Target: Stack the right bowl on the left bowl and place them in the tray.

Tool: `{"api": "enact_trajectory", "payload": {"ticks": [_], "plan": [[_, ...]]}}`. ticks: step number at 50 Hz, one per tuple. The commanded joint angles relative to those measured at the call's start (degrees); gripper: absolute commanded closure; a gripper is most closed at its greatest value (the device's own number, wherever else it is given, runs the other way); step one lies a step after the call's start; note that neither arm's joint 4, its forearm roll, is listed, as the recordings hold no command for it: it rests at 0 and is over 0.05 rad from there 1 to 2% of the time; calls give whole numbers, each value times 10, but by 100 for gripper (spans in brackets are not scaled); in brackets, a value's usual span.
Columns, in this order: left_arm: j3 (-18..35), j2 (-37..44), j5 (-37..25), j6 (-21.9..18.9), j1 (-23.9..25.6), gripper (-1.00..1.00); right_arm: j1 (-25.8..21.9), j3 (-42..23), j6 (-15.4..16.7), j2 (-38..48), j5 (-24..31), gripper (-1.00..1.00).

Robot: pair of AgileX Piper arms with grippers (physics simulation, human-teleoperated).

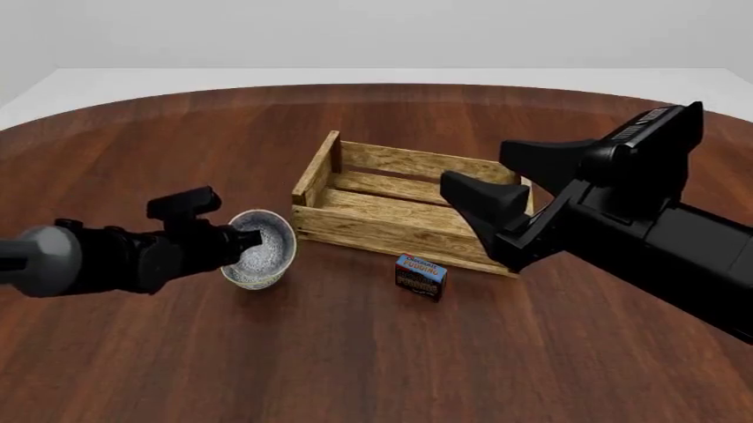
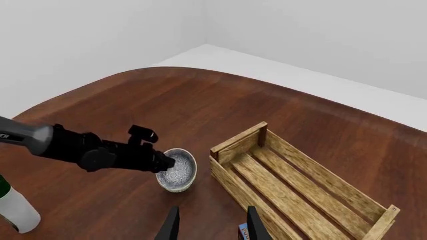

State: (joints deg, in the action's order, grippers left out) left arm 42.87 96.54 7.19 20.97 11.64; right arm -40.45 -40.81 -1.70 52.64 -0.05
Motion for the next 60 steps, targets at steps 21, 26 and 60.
{"api": "enact_trajectory", "payload": {"ticks": [21, 26, 60], "plan": [[4, -13, -7, -4, -2, -100, 0, -1, 1, -4, 4, -100], [1, -37, -17, -6, 0, -100, 0, -1, 1, -4, 3, -100], [-14, -192, -104, -145, -8, -100, 3, 1, 9, 21, -11, -100]]}}
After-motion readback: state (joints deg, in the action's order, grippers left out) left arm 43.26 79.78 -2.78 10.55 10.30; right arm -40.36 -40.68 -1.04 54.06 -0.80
